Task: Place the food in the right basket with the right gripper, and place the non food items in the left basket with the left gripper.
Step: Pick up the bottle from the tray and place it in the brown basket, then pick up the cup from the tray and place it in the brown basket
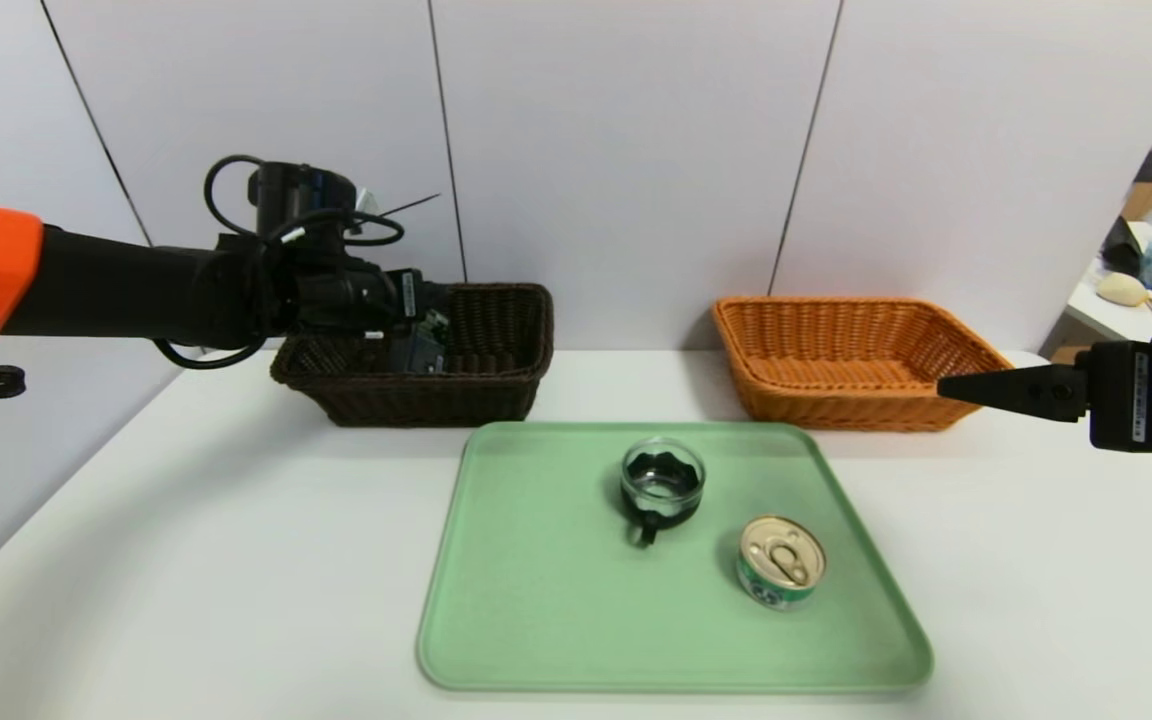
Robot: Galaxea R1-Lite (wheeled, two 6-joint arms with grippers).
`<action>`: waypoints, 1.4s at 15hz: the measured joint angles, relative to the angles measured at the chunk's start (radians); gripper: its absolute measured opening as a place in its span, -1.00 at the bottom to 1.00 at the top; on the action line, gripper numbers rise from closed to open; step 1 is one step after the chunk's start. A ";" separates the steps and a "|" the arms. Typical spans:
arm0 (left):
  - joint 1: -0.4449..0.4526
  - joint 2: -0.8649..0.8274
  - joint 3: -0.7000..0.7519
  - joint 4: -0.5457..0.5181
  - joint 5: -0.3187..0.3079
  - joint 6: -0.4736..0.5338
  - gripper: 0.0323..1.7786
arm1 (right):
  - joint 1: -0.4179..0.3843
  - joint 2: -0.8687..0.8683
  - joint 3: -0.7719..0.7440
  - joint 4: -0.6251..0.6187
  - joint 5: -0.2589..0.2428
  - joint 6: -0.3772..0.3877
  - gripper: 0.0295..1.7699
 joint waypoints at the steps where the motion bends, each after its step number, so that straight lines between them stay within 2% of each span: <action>1: -0.013 -0.029 -0.010 0.033 0.000 0.000 0.69 | 0.000 -0.003 0.001 -0.001 0.000 0.000 0.92; 4: -0.086 -0.126 -0.040 0.141 -0.006 0.000 0.76 | 0.000 -0.008 0.006 -0.004 0.000 0.000 0.92; 11: -0.354 -0.234 -0.056 0.408 -0.004 0.010 0.85 | -0.004 -0.024 0.013 -0.002 -0.002 0.000 0.92; 16: -0.526 -0.198 -0.051 0.440 0.004 0.041 0.88 | -0.013 -0.027 -0.002 -0.005 -0.011 0.000 0.92; 18: -0.563 -0.166 -0.055 0.441 0.008 0.040 0.88 | -0.013 -0.028 -0.005 -0.005 -0.011 0.000 0.92; 21: -0.586 -0.093 -0.101 0.449 0.056 0.036 0.89 | -0.012 -0.031 -0.007 -0.005 -0.009 0.000 0.92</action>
